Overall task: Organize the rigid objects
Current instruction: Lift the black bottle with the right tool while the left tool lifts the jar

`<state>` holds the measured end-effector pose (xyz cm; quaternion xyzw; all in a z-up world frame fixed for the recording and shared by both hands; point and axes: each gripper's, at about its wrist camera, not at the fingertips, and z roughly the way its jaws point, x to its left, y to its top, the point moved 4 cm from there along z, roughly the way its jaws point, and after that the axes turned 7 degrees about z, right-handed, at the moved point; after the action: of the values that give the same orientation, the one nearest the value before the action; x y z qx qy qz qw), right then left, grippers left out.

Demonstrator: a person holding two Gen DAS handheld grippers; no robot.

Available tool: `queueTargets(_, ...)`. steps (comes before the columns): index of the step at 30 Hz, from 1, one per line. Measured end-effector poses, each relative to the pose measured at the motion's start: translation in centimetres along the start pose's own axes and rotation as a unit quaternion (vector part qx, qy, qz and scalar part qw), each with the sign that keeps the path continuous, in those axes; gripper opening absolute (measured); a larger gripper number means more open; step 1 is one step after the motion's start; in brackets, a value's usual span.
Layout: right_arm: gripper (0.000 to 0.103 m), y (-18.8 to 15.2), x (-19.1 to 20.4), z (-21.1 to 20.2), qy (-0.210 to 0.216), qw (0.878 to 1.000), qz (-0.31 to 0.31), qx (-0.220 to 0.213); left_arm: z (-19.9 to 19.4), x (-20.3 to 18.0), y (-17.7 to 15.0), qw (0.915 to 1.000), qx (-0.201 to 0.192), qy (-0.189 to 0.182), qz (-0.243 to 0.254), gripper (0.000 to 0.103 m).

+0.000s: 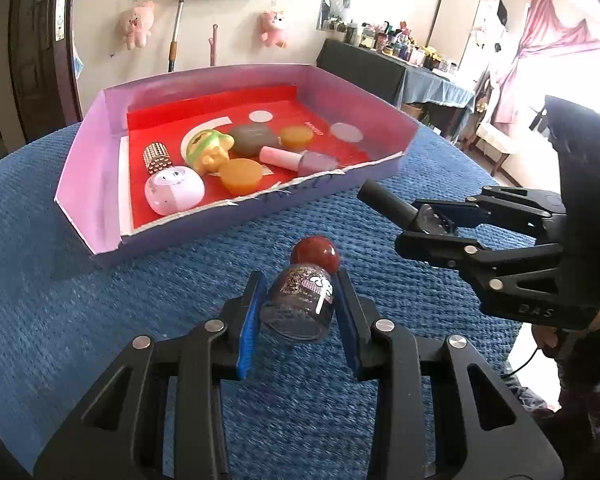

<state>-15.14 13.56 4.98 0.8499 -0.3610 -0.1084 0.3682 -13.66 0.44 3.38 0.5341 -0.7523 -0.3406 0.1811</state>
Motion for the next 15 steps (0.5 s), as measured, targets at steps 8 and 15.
queueTargets(8, 0.038, -0.59, -0.18, -0.06, 0.006, 1.000, 0.007, 0.005, -0.42, -0.50, -0.17, 1.0000, 0.000, 0.001, 0.000, 0.031)
queueTargets(15, 0.038, -1.00, -0.13, -0.07, 0.007, 1.000, 0.008, 0.007, -1.06, -0.73, -0.58, 1.0000, -0.004, 0.005, -0.002, 0.031)
